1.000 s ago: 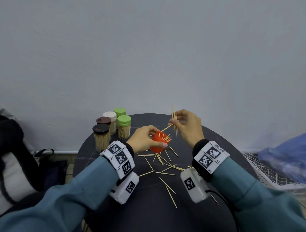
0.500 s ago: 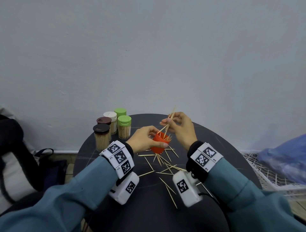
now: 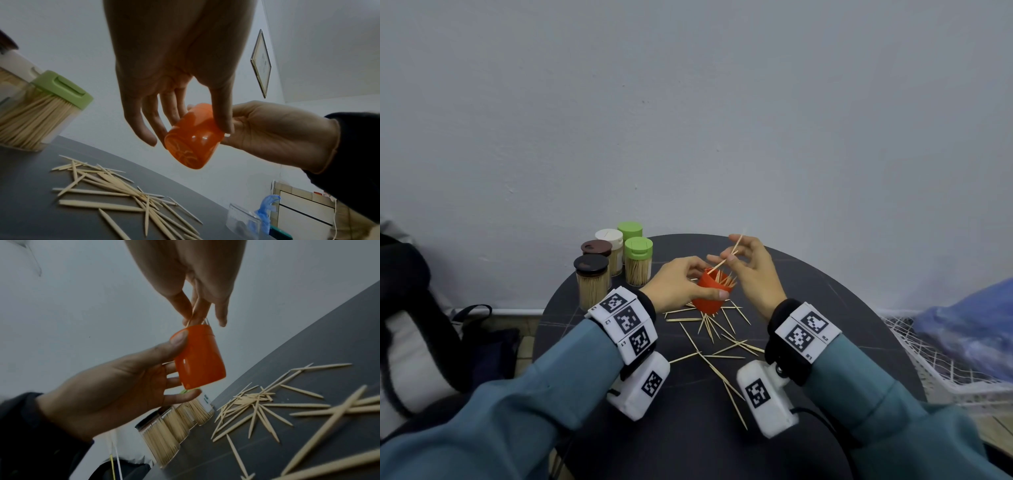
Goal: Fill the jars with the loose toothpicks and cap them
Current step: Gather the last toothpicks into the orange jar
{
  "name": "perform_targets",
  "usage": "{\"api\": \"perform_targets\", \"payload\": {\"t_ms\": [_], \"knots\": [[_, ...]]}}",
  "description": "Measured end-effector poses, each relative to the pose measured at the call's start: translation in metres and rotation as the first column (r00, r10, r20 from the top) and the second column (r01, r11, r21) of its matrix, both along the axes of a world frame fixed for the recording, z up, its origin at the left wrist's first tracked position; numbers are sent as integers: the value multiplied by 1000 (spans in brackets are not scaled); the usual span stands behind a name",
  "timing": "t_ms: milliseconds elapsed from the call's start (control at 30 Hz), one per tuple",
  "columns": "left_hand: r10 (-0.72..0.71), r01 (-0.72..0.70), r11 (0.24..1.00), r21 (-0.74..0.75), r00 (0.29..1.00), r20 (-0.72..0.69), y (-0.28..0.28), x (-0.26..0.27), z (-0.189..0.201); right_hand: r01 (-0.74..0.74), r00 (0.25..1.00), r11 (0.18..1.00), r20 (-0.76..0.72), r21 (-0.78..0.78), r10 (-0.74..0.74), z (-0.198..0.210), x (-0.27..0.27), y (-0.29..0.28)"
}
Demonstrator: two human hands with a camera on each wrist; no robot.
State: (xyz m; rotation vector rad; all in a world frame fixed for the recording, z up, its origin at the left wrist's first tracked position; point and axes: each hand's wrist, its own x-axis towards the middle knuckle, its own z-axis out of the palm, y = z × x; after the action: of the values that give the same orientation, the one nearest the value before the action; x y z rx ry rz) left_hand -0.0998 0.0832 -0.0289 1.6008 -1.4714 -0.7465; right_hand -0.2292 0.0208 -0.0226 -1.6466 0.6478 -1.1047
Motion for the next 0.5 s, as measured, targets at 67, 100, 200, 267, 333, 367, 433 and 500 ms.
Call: {"api": "perform_targets", "payload": {"t_ms": [67, 100, 200, 267, 333, 367, 433, 500], "knots": [[5, -5, 1000, -2, 1000, 6, 0, 1, 0, 22, 999, 1000, -25, -5, -22, -2, -1, -1], [7, -6, 1000, -3, 1000, 10, -1, 1, -1, 34, 998, 999, -46, -18, -35, -3, -2, -2], [5, -5, 1000, -4, 1000, 25, -1, 1, -1, 67, 995, 996, -67, -53, -71, -5, -5, -5], [8, -8, 1000, 0, 1000, 28, -2, 2, -1, 104, 992, 991, -66, -87, -110, -5, -8, -6], [10, -10, 1000, 0, 999, 33, -2, 2, -1, 131, 987, 984, -79, -117, -141, -3, -10, -8], [10, -10, 1000, -1, 999, 36, -2, 2, -1, 137, 985, 983, -86, -124, -148, -1, -11, -10], [8, -8, 1000, 2, 999, 39, -2, 2, -2, 133, 983, 983, -112, -130, -147, 1, -13, -11], [8, -8, 1000, 1, 999, 43, -2, 2, -2, 86, 978, 986, -175, -141, -111, 2, -13, -10]]}}
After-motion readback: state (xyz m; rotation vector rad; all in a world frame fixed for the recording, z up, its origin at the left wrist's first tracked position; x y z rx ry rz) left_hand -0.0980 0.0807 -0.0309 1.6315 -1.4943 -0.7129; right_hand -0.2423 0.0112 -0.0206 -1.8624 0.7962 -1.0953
